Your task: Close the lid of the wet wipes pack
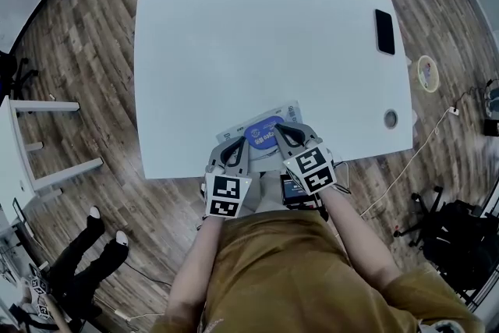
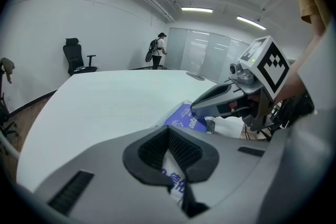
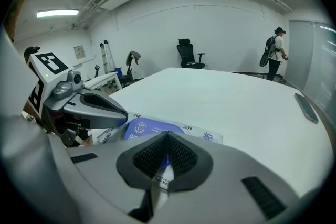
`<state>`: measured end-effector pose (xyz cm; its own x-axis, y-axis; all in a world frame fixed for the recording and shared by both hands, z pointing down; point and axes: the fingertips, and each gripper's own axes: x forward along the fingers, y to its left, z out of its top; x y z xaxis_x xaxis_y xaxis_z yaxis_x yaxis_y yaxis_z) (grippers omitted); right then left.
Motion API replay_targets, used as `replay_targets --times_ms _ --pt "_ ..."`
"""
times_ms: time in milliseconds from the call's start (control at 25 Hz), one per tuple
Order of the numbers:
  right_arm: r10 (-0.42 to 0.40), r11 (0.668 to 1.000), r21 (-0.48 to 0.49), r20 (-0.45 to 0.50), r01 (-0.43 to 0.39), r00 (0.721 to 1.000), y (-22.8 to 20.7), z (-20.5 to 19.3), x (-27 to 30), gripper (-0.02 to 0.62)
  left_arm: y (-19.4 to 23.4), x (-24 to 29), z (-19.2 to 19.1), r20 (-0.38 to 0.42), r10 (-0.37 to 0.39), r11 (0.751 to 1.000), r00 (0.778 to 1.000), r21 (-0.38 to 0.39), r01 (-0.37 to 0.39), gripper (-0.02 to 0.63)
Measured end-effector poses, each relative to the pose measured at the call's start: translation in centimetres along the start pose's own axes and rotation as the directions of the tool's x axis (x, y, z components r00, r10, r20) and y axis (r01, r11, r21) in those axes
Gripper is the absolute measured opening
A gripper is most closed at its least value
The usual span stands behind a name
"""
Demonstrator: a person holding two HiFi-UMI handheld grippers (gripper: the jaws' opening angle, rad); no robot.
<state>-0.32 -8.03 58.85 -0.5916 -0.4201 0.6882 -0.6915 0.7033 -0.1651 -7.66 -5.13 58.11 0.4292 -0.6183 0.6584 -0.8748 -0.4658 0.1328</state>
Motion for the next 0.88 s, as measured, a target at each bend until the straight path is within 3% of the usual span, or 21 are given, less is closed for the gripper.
replay_targets --times_ms 880 --pt "0.020 1.000 -0.011 -0.053 -0.020 0.998 -0.1 -0.6 0.6 0.008 0.2 1.7 -0.5 -0.076 0.000 1.000 0.997 0.000 0.000 0.005"
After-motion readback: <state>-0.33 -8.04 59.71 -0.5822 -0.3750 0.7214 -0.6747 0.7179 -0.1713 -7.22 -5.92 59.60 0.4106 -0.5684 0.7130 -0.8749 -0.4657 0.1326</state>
